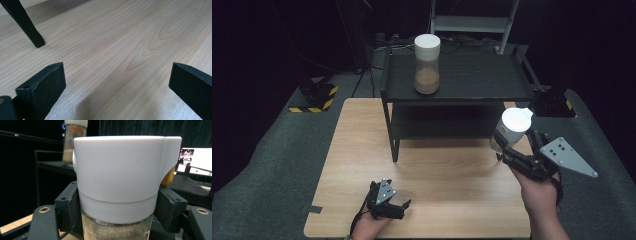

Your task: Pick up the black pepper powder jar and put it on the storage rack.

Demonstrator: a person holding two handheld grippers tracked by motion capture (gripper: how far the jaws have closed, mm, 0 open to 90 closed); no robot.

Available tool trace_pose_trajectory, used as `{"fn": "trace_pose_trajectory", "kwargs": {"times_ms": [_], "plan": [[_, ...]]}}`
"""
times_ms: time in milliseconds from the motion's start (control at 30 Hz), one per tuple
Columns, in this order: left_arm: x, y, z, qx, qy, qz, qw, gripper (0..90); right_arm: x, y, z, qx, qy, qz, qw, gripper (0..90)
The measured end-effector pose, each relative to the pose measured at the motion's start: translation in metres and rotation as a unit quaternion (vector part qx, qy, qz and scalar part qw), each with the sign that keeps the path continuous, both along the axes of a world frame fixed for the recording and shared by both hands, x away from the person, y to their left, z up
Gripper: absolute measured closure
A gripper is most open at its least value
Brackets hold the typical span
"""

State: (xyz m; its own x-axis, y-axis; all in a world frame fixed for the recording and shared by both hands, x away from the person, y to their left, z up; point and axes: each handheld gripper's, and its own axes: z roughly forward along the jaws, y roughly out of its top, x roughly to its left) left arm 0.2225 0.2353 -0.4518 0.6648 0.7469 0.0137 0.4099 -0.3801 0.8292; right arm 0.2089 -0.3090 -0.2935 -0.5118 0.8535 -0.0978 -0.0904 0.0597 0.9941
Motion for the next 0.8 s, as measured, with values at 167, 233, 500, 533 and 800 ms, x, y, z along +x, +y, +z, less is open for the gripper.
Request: {"fn": "trace_pose_trajectory", "kwargs": {"times_ms": [167,233,500,533,800], "plan": [[0.000,0.000,0.000,0.000,0.000,-0.001,1.0000,1.2,0.008,0.006,0.014,0.007,-0.003,-0.003,1.0000,29.9],[0.000,0.000,0.000,0.000,0.000,-0.001,1.0000,1.2,0.012,0.009,0.020,0.010,-0.004,-0.003,0.9999,29.8],[0.001,0.001,0.000,0.000,0.001,-0.004,1.0000,1.2,0.027,0.021,0.041,0.010,-0.007,-0.012,0.9998,29.8],[0.001,0.001,0.000,0.000,0.000,-0.004,1.0000,1.2,0.029,0.022,0.043,0.010,-0.008,-0.013,0.9998,29.8],[0.001,0.001,0.000,0.000,0.000,-0.006,1.0000,1.1,0.047,0.034,0.058,0.008,-0.010,-0.028,0.9995,29.8]]}}
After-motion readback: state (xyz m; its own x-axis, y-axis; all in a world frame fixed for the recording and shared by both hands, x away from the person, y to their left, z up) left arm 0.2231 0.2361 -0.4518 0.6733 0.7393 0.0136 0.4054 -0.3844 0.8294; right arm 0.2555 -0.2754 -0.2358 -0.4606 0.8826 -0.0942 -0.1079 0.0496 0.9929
